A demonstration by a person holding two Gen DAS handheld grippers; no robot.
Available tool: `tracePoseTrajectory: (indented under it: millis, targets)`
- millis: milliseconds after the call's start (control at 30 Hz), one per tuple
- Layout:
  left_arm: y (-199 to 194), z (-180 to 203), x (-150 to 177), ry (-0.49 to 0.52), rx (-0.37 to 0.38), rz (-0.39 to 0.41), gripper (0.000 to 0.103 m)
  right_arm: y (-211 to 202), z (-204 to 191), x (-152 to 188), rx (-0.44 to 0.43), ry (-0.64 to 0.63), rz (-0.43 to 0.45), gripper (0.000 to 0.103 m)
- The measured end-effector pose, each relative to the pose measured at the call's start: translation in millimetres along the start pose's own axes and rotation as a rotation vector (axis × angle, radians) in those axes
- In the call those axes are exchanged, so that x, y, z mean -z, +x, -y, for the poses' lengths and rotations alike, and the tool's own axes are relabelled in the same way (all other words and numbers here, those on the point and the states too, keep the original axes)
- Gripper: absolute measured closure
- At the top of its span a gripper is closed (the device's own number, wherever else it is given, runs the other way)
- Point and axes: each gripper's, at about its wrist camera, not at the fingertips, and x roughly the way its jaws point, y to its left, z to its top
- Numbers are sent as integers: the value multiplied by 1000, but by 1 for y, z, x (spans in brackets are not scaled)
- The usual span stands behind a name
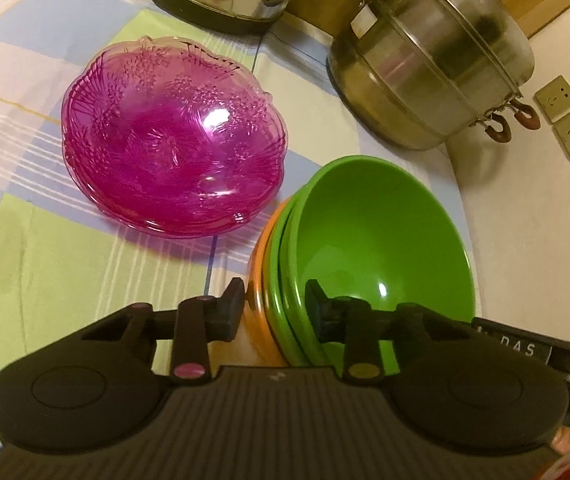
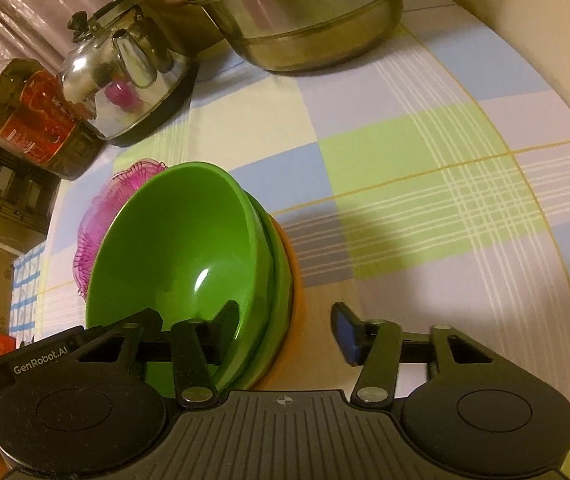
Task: Organize plates and bowls
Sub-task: 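Lift the bowl stack and carry it toward the pink plates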
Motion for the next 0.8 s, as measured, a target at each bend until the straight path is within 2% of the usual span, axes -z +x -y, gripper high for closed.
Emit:
tracePoseTrajectory:
  millis: [133, 400, 800]
  targets:
    - [0, 2, 0, 11, -13, -1, 75, 0, -4, 0, -9, 3, 0, 68]
    - [-6, 9, 3, 49, -44, -3, 76, -3, -10, 2, 27, -11, 6, 72]
    - [-27, 11, 9, 54, -62, 2, 76, -28, -22, 11, 16, -39, 36, 75]
